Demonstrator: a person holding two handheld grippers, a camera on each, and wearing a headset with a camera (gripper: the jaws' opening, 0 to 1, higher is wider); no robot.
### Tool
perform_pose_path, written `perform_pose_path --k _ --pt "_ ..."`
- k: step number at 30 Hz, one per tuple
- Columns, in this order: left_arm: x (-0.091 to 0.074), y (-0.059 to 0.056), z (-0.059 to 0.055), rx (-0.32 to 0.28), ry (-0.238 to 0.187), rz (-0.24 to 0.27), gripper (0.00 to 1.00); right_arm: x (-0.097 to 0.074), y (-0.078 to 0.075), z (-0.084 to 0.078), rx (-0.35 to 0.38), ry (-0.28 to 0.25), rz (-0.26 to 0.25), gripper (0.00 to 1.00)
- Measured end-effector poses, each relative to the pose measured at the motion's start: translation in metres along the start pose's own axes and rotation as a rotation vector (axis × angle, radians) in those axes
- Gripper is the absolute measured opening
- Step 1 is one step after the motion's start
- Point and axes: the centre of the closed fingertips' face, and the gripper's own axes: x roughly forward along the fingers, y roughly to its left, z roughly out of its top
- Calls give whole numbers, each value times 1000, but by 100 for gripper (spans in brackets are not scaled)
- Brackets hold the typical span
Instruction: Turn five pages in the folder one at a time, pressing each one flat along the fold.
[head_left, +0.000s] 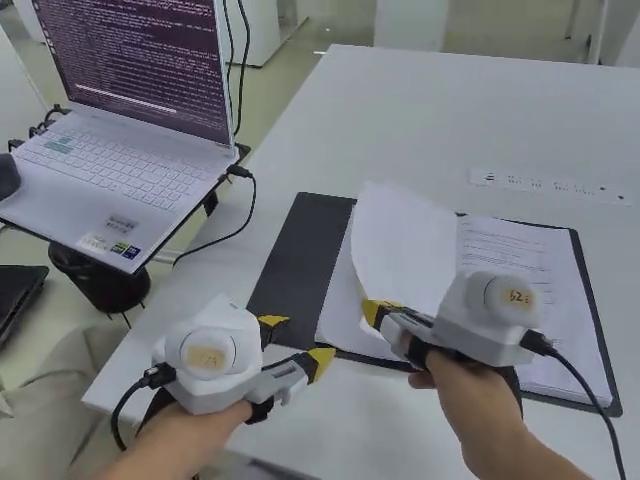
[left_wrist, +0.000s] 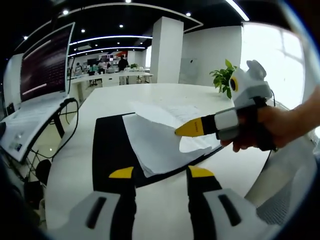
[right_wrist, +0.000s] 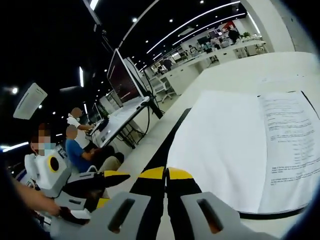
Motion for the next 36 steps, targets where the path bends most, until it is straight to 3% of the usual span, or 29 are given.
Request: perform_pose_path --k 9,16,24,31,34,36 --pt "-6 -1 -6 -13 9 6 39 32 0 -28 -7 107 3 0" --pt "-8 -1 -14 9 30 1 38 46 -5 -45 -33 176 -6 0" --pt "-5 -3 -17 34 56 -8 38 50 -5 -54 -48 201 -10 0" --pt "3 -3 -18 62 70 -19 38 48 -5 -53 -10 190 32 3" --pt "6 -3 -18 68 74 -23 38 46 -4 -50 -11 174 44 7" --pt "9 -4 -19 81 82 -31 38 43 -2 -44 26 144 62 10"
